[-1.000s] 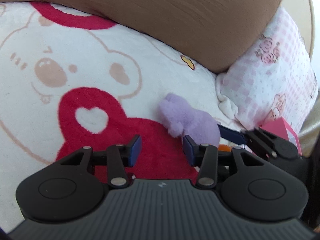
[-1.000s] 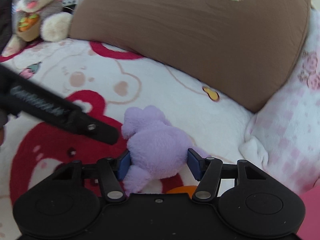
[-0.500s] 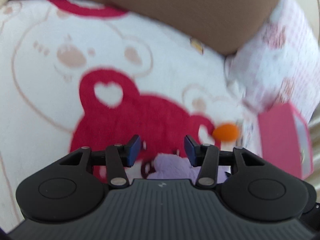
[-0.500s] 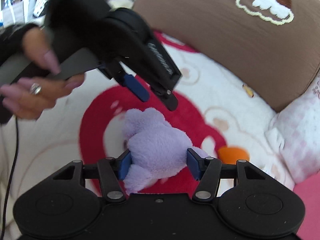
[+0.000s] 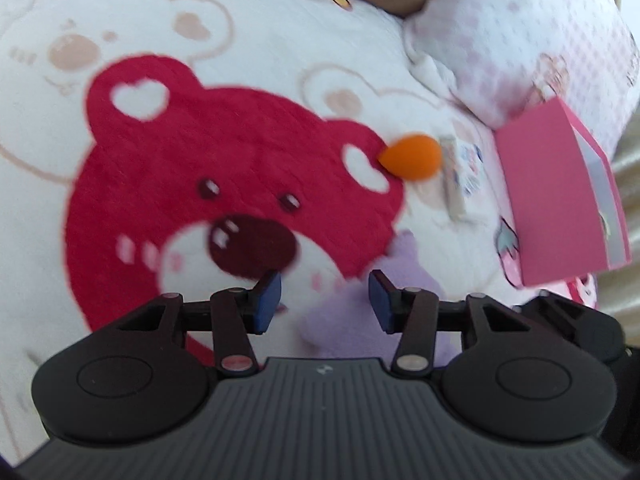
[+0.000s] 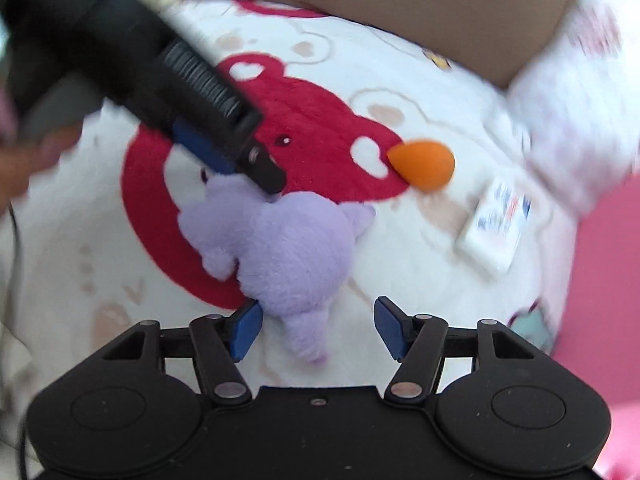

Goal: Organize objects
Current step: 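Close the left gripper on the purple plush toy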

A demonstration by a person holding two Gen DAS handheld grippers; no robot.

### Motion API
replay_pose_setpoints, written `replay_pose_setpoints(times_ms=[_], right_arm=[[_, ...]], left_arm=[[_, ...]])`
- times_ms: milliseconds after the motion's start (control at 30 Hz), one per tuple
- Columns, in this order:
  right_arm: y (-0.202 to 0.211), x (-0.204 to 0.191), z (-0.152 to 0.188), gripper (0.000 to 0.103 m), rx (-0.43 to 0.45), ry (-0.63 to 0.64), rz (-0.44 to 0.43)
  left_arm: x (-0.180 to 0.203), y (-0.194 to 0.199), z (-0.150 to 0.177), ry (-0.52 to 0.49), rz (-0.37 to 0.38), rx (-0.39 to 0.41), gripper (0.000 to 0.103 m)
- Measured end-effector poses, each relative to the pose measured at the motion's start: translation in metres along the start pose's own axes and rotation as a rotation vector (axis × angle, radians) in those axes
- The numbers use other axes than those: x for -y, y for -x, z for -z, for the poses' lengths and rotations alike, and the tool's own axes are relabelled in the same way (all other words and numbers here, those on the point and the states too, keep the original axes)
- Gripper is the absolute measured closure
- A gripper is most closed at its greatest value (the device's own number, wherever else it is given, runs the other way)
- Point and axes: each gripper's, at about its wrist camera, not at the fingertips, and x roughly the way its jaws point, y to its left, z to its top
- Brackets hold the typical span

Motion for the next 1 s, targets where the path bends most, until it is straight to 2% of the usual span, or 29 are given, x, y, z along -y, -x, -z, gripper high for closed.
replay_pose_setpoints(times_ms=[67, 133, 267, 400, 467, 600, 733, 833, 1000], right_arm=[[0.006, 0.02, 0.007, 0.035, 0.01, -0.157, -0.144], [0.008, 0.028, 0.009, 0.034, 0.014, -0.246, -0.202], [0.007, 0.032, 0.006, 0.034, 0.049, -0.25, -0.176], [-0.003, 0.031, -0.001, 0.035, 0.058, -0.216, -0.165], [-0.007, 0.022, -0.003, 0.047, 0.059, -0.187, -0.128], [-0.006, 0.016, 0.0, 0.052, 0.087, -0.195, -0.089], [0.004, 0.007, 0.004, 0.054, 0.104, -0.162, -0.038], [0.01, 0.01, 0.009, 0.055, 0.132, -0.186, -0.065], [0.003, 0.017, 0.015, 0.055, 0.109, -0.233, -0.066]], left_arm=[[0.004, -0.001, 0.003, 0.0, -0.017, 0.0, 0.057], [0.007, 0.001, 0.005, -0.018, -0.033, 0.009, 0.057], [0.007, 0.006, 0.005, -0.022, -0.084, 0.01, 0.057], [0.005, 0.01, 0.01, -0.01, -0.075, 0.003, 0.057], [0.004, 0.011, 0.014, 0.035, -0.054, 0.016, 0.06], [0.008, 0.013, 0.021, 0.04, -0.063, 0.03, 0.063], [0.01, 0.02, 0.028, 0.037, -0.089, 0.046, 0.06], [0.006, 0.021, 0.026, 0.105, -0.089, 0.02, 0.061], [0.003, 0.03, 0.031, 0.13, -0.095, 0.05, 0.058]])
